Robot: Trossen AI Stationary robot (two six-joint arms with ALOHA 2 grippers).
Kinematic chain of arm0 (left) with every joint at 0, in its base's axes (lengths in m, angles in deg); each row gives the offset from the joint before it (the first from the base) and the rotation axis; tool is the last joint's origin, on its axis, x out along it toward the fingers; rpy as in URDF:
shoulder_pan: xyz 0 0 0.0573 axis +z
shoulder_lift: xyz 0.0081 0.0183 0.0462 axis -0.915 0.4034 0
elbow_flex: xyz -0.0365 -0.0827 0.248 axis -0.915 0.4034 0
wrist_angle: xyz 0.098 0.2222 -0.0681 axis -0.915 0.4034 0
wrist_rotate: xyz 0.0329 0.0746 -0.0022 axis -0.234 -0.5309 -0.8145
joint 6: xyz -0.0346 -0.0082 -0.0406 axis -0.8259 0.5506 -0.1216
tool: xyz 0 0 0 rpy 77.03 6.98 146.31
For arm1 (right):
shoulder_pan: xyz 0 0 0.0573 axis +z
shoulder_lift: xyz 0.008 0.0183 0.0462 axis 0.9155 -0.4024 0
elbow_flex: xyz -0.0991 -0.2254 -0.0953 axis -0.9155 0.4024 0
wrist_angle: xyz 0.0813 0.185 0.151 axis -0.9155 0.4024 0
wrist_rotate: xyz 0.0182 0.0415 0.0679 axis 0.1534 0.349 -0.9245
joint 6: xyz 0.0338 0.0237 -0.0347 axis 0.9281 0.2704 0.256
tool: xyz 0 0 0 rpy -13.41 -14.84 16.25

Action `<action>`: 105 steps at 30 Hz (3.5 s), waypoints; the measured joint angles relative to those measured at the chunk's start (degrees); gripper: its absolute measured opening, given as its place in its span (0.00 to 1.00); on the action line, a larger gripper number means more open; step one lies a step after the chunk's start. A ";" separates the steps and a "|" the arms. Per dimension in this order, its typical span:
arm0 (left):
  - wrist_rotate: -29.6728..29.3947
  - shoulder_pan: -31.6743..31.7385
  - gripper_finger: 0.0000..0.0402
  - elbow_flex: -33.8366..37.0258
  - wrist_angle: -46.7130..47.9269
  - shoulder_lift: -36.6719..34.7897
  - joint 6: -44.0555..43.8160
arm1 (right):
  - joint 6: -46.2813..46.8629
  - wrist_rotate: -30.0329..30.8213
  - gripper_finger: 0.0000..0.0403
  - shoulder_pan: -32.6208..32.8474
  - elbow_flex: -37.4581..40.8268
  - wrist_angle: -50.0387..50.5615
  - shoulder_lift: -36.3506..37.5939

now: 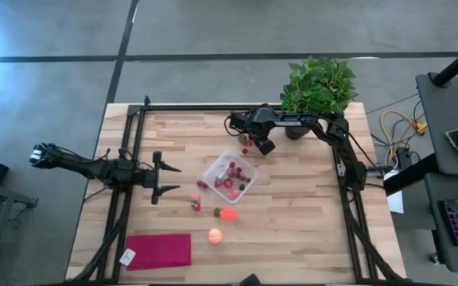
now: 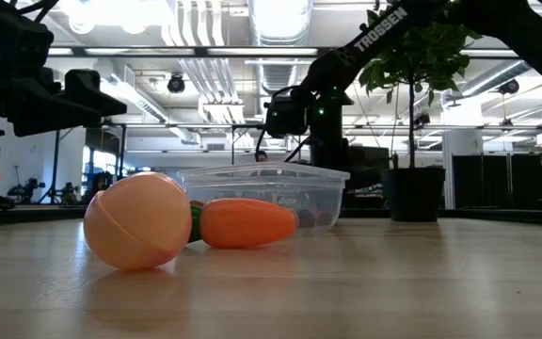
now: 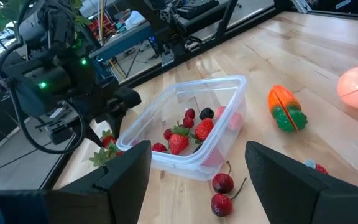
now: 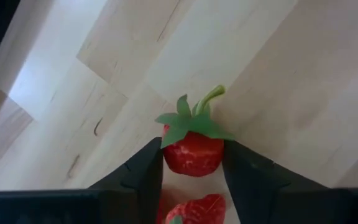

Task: Pick and placing Produce into tupperware
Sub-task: Put the strawberry into the transparent container, then put the red strawberry into the transparent container

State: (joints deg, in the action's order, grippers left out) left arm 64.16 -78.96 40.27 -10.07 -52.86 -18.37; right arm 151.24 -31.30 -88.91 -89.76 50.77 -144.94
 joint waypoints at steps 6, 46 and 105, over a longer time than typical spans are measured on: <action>-0.01 0.00 0.61 0.00 0.00 -0.01 0.01 | 0.02 0.03 0.31 0.10 0.00 -0.04 0.00; -0.02 0.00 0.61 0.00 -0.02 0.00 0.01 | -25.35 5.60 0.36 29.33 0.00 -4.63 11.10; 0.00 0.00 0.61 0.00 0.00 0.01 -0.01 | -100.21 -11.86 0.56 0.85 0.93 -6.76 1.90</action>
State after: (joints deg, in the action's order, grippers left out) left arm 64.16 -78.96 40.27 -10.07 -52.85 -18.38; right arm 51.03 -43.16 -88.05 -88.83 44.01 -143.04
